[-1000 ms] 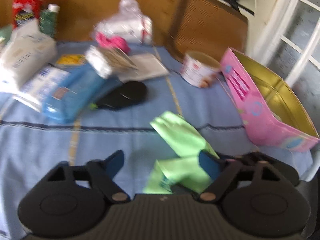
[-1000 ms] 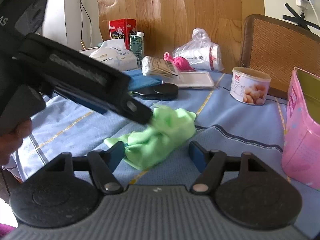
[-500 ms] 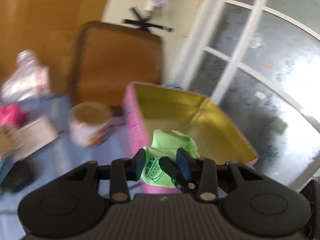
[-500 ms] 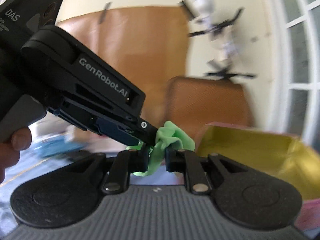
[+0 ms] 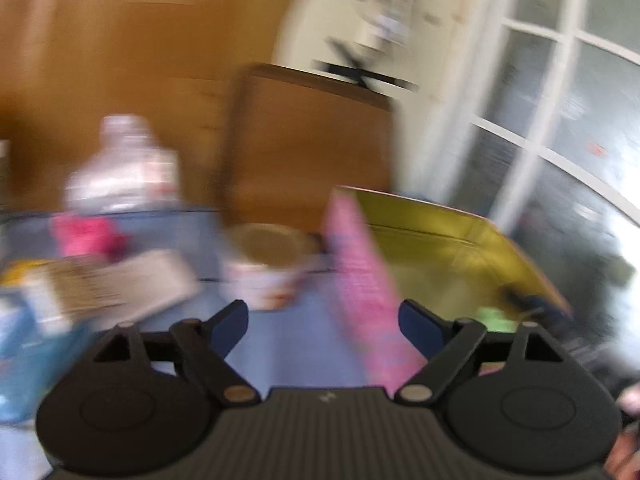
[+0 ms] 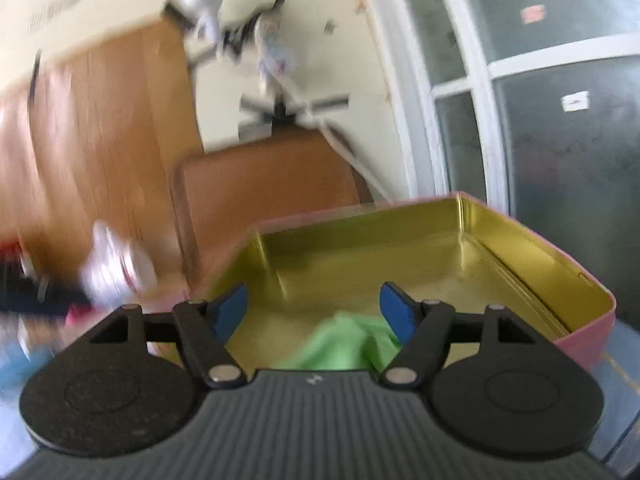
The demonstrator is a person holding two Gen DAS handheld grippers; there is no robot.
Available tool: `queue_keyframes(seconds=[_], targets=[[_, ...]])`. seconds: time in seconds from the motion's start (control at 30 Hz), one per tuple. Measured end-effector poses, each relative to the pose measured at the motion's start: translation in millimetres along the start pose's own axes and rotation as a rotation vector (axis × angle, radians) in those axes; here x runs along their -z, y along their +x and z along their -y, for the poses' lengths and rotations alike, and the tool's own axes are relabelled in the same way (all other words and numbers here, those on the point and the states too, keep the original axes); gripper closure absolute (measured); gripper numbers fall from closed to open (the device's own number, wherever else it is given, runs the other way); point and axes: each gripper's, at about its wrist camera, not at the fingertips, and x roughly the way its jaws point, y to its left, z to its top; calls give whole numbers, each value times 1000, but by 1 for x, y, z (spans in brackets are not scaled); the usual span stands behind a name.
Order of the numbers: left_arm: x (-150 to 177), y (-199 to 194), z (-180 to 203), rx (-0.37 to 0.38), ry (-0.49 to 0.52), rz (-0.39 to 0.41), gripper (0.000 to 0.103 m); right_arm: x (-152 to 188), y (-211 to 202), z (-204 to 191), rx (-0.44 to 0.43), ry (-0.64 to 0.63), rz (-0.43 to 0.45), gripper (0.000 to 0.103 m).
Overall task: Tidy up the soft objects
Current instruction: 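Carry the green cloth with the right gripper into the pink tin and release, then grasp the bag of cotton swabs with the right gripper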
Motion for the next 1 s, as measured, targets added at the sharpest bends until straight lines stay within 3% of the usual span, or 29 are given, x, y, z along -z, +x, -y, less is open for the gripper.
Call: queue_keyframes(seconds=[0.13,0.27,0.33,0.4,0.47,0.6,0.63,0.67,0.77,0.9,1.0], targets=[[24,-29,-76,-193,-107,24,17,-7,-7,-45,-132,-33,74,24],[54,-55,-135,-360,-184,49,17,-1,26,-117,-416,-129,-104,15],[64,-65,-157,-393,-233,40,17,9,53,-152,-540,-131,-213,14],[71,-76,-172,-398,-276,34,17,22,79,-192,-608,-176,-283,6],[77,-86,-181,-403,-302,37,17,35,99,-227,-645,-231,-321,6],[81,-97,-188,-394,-331,49,15,57,136,-270,-644,-335,-399,6],[81,-98,-187,-390,-335,52,15,62,141,-274,-647,-350,-424,10],[80,-96,-186,-386,-336,53,15,68,147,-277,-640,-358,-457,31],[80,-96,-183,-355,-336,55,15,63,139,-263,-615,-282,-488,37],[77,-88,-171,-271,-324,34,14,56,88,-233,-632,-331,-433,37],[75,-79,-154,-251,-280,1,12,57,49,-209,-670,-376,-416,37]])
